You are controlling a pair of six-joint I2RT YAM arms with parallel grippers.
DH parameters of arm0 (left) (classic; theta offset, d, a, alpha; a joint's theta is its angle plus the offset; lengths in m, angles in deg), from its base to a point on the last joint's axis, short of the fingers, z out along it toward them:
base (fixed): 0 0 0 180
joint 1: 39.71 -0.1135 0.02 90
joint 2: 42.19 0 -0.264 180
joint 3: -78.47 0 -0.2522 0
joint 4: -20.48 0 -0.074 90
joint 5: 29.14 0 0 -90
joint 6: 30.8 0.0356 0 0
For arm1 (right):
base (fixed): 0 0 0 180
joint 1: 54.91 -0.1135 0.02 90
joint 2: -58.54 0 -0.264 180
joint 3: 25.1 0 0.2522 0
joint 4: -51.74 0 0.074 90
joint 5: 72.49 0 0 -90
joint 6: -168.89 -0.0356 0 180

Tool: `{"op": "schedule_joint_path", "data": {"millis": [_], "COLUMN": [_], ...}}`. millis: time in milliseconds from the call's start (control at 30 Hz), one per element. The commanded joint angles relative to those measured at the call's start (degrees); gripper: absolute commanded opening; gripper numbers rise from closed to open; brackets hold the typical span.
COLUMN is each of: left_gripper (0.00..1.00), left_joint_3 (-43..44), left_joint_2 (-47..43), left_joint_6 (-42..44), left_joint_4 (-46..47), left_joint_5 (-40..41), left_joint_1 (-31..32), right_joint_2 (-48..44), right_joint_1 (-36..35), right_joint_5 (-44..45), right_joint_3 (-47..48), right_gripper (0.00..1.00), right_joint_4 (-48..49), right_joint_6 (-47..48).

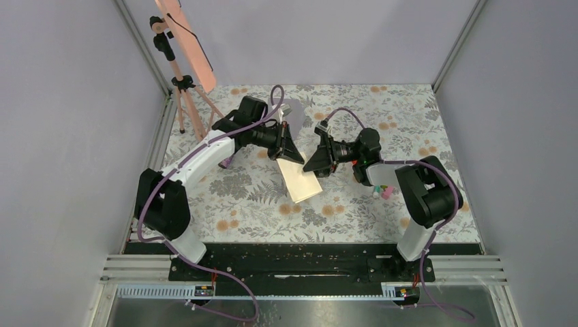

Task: Place the letter into the envelope and seal it
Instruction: Fold the letter.

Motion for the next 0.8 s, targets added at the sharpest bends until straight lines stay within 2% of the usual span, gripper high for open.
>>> {"op": "schedule_joint_path", "data": {"millis": [0, 100, 167, 233, 333, 500, 633, 767], "left_gripper": [0.0, 0.0, 0.0, 0.0, 0.0, 0.0, 0.0, 0.0], "left_joint_3": [3.37, 3.52, 3.54, 3.65, 3.69, 2.95, 4.23, 8.93], "left_joint_2": [-1.73, -1.75, -1.39, -1.12, -0.76, -1.04, -1.1, -0.75], "left_joint_6": [-0.75, -0.23, -0.29, -0.74, -2.3, -8.31, -13.83, -15.77], "left_joint_4": [-0.31, -3.18, -4.3, -4.82, -5.18, -5.18, -6.21, -12.32], "left_joint_5": [6.39, 10.43, 12.23, 13.94, 16.24, 21.7, 26.05, 32.89], "left_joint_1": [-1.48, -2.29, -2.58, -2.62, -2.63, -2.61, -2.21, -1.27], "right_joint_2": [-5.19, -11.97, -14.26, -15.31, -17.68, -27.67, -33.4, -33.97], "right_joint_1": [0.24, 0.02, -0.21, -0.2, -0.23, -2.6, -10.22, -17.72], "right_joint_5": [5.9, 17.18, 24.04, 27.47, 32.02, 50.89, 66.48, 78.2], "right_joint_3": [-0.14, 4.22, 8.32, 10.84, 11.45, 10.12, 12.55, 15.29], "right_gripper": [0.64, 0.7, 0.75, 0.76, 0.77, 0.79, 0.87, 0.91], "right_joint_4": [-13.92, -50.09, -68.1, -74.36, -78.81, -86.07, -93.65, -98.72], "right_joint_6": [14.67, 41.53, 53.35, 58.29, 60.47, 65.07, 71.38, 74.17]}}
